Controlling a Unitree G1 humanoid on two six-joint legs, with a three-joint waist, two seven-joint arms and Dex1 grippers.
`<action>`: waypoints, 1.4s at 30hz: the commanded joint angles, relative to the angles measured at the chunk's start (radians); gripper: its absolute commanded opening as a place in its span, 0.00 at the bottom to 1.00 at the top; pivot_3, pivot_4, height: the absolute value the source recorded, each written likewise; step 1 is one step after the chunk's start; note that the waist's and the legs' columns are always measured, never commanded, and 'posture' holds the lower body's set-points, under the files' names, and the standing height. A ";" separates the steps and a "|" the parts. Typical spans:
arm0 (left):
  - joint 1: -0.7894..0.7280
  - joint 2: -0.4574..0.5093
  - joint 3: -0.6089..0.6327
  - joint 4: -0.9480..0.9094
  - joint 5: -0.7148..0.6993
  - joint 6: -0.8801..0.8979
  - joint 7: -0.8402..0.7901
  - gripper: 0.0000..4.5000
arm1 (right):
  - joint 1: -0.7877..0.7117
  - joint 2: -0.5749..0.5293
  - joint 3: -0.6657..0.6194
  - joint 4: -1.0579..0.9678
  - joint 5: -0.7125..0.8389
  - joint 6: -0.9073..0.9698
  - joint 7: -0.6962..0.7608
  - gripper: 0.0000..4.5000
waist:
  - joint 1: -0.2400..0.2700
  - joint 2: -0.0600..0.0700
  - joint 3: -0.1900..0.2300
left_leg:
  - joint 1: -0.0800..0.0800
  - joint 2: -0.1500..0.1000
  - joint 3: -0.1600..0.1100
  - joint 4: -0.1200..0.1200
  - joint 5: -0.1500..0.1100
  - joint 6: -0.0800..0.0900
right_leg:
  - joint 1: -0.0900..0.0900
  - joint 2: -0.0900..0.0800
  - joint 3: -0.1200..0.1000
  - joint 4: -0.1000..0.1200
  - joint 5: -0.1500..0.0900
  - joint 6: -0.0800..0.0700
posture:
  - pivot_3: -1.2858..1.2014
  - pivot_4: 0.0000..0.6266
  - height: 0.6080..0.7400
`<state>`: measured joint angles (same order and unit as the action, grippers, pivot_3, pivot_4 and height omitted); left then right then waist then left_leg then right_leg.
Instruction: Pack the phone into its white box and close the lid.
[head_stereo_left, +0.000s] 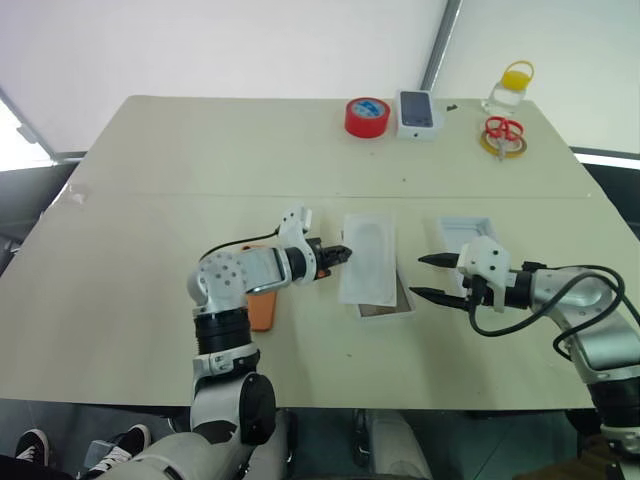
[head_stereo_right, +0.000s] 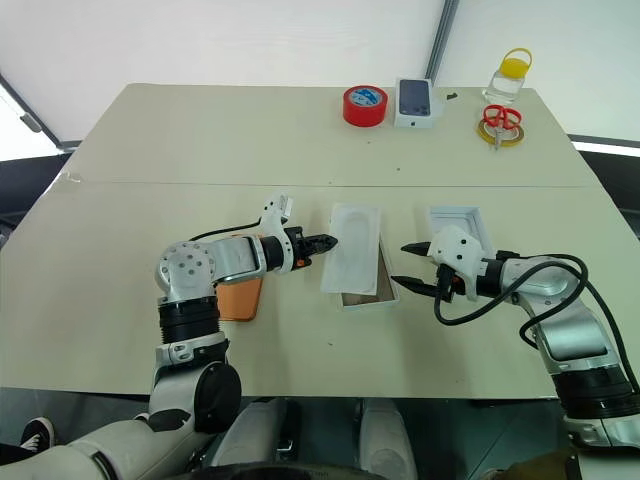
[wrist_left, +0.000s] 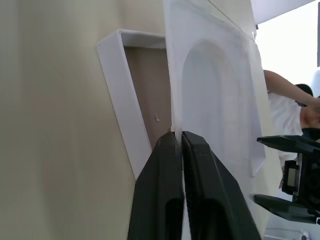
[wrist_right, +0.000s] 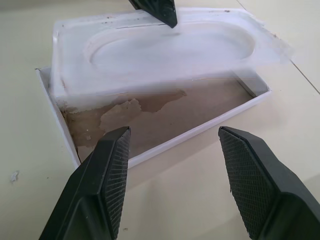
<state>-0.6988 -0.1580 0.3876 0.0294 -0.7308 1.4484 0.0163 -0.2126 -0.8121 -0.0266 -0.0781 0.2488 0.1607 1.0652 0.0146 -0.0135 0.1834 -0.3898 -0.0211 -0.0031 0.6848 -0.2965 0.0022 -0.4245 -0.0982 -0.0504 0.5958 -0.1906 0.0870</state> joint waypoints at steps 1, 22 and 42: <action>0.005 -0.042 -0.023 -0.030 -0.023 -0.013 -0.020 0.42 | -0.001 -0.002 -0.018 -0.018 0.001 -0.021 -0.010 0.66 | 0.000 0.000 0.000 | 0.000 0.000 0.000 0.000 0.000 0.000 | 0.000 0.000 0.000 0.000 0.000 0.000 | 0.52 0.24 1.00; 0.187 0.530 -0.360 -0.182 0.307 -0.742 -0.506 0.88 | -0.121 0.201 0.129 -0.029 -0.099 -0.010 -0.168 0.01 | -0.008 0.002 -0.001 | 0.001 0.000 0.001 -0.002 0.002 -0.003 | -0.002 0.001 0.001 0.000 0.000 -0.004 | 0.52 0.24 1.00; 0.341 0.619 -0.334 -0.154 0.346 -1.071 -0.670 0.88 | -0.112 0.009 0.229 -0.020 -0.177 -0.126 0.067 0.01 | 0.022 0.001 0.000 | -0.001 0.002 0.001 0.000 0.001 -0.001 | -0.002 0.001 0.000 0.000 0.002 -0.004 | 0.52 0.24 1.00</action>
<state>-0.3457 0.4545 0.0281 -0.0949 -0.3821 0.4032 -0.6491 -0.3182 -0.7963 0.2199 -0.0753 0.0593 0.0511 1.1252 0.0363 -0.0127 0.1835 -0.3906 -0.0190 -0.0019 0.6847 -0.2958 0.0014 -0.4268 -0.0971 -0.0501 0.5955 -0.1884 0.0830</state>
